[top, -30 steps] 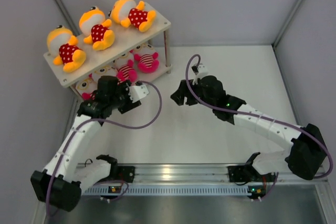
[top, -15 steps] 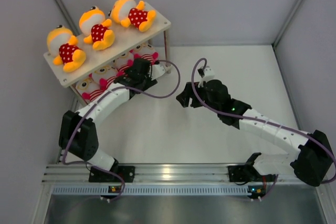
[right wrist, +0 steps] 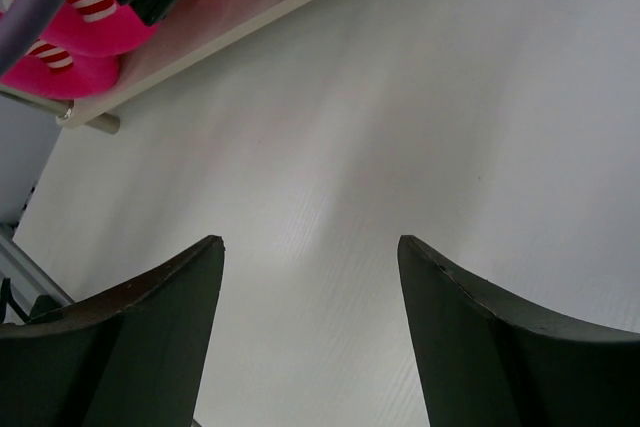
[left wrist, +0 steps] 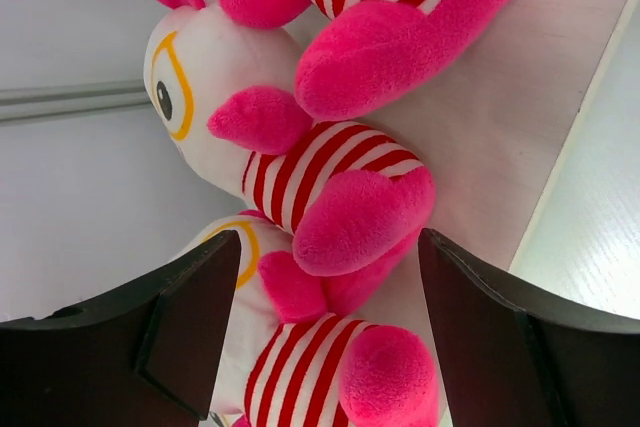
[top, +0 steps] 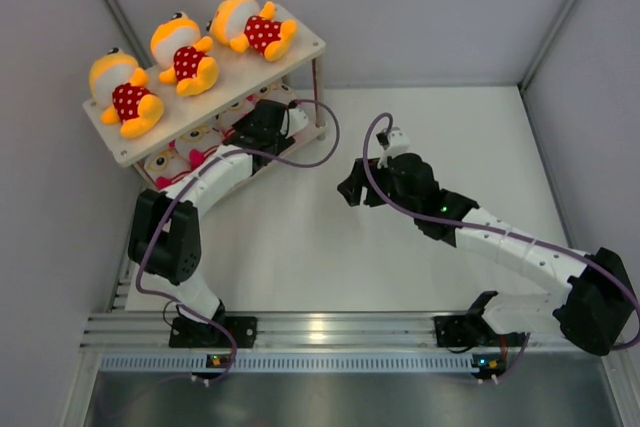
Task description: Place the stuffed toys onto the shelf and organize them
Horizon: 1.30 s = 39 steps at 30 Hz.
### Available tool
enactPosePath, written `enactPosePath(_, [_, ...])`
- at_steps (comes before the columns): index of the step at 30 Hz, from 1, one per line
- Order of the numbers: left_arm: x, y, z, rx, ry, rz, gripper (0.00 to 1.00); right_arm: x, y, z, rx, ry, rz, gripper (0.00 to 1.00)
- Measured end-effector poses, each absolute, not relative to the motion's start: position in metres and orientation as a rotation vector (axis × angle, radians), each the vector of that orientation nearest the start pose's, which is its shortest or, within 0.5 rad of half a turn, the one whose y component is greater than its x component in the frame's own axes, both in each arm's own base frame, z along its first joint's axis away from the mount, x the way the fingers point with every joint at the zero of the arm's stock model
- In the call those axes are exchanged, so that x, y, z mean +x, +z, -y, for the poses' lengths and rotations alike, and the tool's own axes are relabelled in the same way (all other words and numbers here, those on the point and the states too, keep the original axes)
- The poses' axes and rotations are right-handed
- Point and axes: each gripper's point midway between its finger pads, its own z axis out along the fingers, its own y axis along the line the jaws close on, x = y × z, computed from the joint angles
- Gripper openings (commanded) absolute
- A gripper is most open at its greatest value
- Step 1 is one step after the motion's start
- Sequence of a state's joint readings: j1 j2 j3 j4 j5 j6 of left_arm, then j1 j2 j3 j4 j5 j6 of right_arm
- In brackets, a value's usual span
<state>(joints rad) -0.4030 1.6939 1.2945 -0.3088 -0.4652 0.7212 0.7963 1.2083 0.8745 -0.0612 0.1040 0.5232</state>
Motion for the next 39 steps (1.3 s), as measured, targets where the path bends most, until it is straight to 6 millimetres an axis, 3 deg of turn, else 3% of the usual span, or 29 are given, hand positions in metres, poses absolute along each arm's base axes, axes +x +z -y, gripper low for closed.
enactPosePath(4, [0.453, 0.168, 0.079, 0.965, 0.663, -2.066, 0.78, 0.275, 0.207, -0.284, -0.215, 0.745, -2.031, 0.71])
enactPosePath(7, [0.451, 0.161, 0.078, 0.946, 0.623, -2.086, 0.64, 0.274, 0.205, -0.283, -0.217, 0.74, -2.037, 0.72])
enactPosePath(8, [0.45, 0.159, 0.076, 0.943, 0.615, -2.094, 0.53, 0.274, 0.205, -0.283, -0.219, 0.736, -2.038, 0.71])
enactPosePath(11, [0.45, 0.154, 0.073, 0.924, 0.597, -2.113, 0.37, 0.274, 0.202, -0.282, -0.224, 0.728, -2.044, 0.71])
enactPosePath(12, [0.451, 0.154, 0.072, 0.917, 0.588, -2.116, 0.25, 0.274, 0.202, -0.282, -0.226, 0.726, -2.046, 0.72])
enactPosePath(17, [0.452, 0.15, 0.076, 0.918, 0.52, -2.12, 0.22, 0.275, 0.2, -0.28, -0.229, 0.709, -2.049, 0.72])
enactPosePath(23, [0.456, 0.154, 0.088, 0.909, 0.423, -2.105, 0.0, 0.274, 0.196, -0.277, -0.228, 0.687, -2.067, 0.72])
enactPosePath(29, [0.466, 0.167, 0.103, 0.898, 0.349, -2.067, 0.0, 0.273, 0.193, -0.275, -0.227, 0.675, -2.078, 0.72])
enactPosePath(34, [0.472, 0.162, 0.107, 0.91, 0.322, -2.069, 0.01, 0.274, 0.192, -0.274, -0.224, 0.667, -2.082, 0.72])
enactPosePath(38, [0.471, 0.158, 0.116, 0.938, 0.261, -2.062, 0.07, 0.274, 0.191, -0.272, -0.225, 0.659, -2.083, 0.73])
enactPosePath(39, [0.471, 0.157, 0.118, 0.945, 0.245, -2.059, 0.14, 0.274, 0.191, -0.272, -0.226, 0.656, -2.084, 0.73])
